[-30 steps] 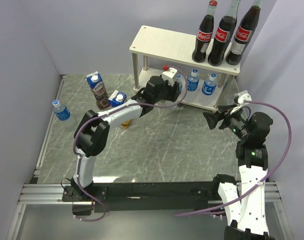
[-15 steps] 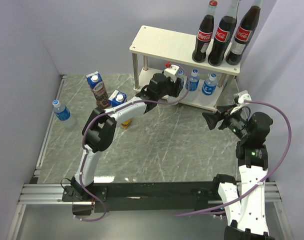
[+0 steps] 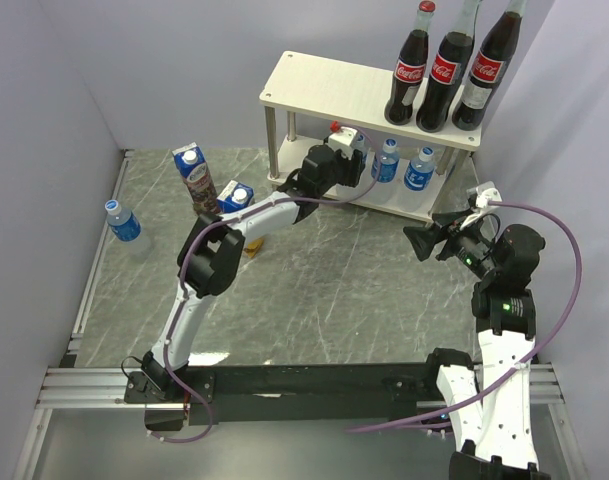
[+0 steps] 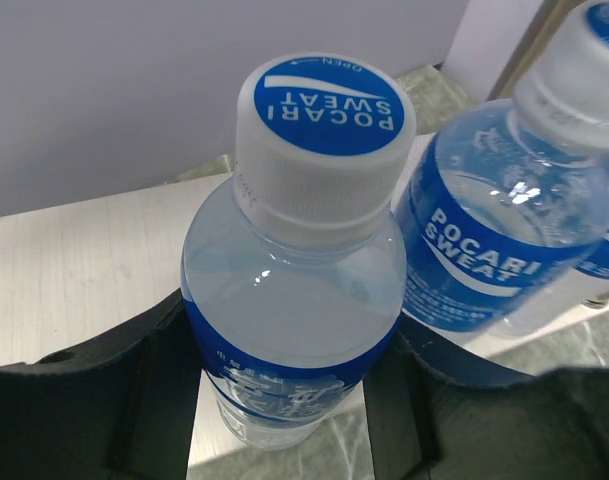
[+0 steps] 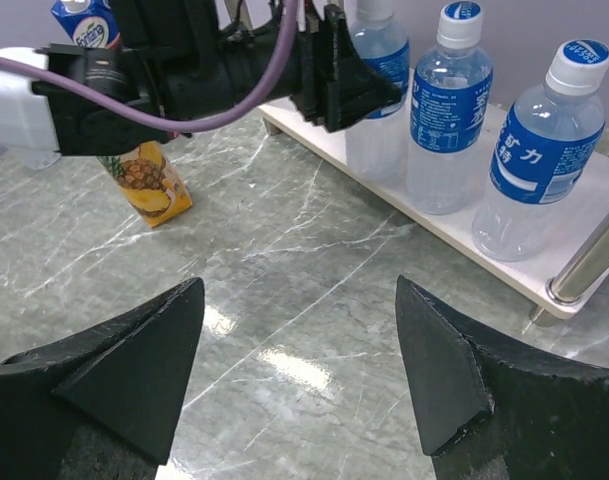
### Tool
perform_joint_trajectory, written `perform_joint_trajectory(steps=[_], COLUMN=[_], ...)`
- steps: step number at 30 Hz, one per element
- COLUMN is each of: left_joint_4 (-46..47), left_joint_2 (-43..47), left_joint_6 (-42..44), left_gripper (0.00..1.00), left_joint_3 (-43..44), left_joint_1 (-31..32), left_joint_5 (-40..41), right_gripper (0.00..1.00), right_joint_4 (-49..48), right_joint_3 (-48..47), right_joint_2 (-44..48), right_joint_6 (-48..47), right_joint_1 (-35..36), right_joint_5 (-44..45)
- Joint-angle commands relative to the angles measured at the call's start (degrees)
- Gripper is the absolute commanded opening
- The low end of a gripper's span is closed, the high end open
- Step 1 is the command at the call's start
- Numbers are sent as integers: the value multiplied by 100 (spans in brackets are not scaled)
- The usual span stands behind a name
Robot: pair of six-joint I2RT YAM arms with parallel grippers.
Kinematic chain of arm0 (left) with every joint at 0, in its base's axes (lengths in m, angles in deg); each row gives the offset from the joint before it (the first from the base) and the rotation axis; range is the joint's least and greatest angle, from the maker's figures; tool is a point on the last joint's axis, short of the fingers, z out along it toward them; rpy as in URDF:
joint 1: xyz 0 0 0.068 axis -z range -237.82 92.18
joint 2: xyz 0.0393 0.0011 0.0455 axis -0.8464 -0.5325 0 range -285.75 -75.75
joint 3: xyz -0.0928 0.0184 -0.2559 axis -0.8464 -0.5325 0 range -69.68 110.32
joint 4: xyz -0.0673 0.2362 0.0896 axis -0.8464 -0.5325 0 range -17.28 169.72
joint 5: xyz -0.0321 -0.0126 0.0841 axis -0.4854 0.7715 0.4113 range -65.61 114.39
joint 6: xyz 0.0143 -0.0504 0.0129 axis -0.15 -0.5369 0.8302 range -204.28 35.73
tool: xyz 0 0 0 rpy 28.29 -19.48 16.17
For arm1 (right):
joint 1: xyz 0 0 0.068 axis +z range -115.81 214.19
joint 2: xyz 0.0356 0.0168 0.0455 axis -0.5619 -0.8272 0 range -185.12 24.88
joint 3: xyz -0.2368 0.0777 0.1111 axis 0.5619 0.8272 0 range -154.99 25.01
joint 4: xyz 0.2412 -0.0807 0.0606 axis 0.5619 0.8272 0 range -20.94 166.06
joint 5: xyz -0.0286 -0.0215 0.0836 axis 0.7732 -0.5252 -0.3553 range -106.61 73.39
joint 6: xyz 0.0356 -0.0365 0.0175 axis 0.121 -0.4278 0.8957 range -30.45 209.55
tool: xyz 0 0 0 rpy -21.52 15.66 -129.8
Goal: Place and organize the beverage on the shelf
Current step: Place the drink on the shelf.
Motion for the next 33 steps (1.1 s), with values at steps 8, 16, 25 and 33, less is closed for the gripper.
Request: perform_joint_trajectory(steps=[8, 16, 25, 33], left_joint_4=[1325, 1492, 1421, 1536], left_joint_2=[-112, 143, 275, 591], left_joint_6=[2, -16, -157, -166], left_gripper=[1, 23, 72, 89], left_joint_3=[825, 377, 227, -36], left_joint_1=[-41, -33, -32, -24], left_joint_5=[99, 82, 64, 117], right_gripper=[83, 83, 83, 83], right_joint_4=[-256, -273, -282, -282], right_joint_3=[22, 31, 40, 40], right_joint_2=[34, 25, 25, 25], right_joint_6=[55, 63, 46, 37], right_joint_1=[-47, -47, -73, -91], right_joint_5=[-83, -83, -48, -30])
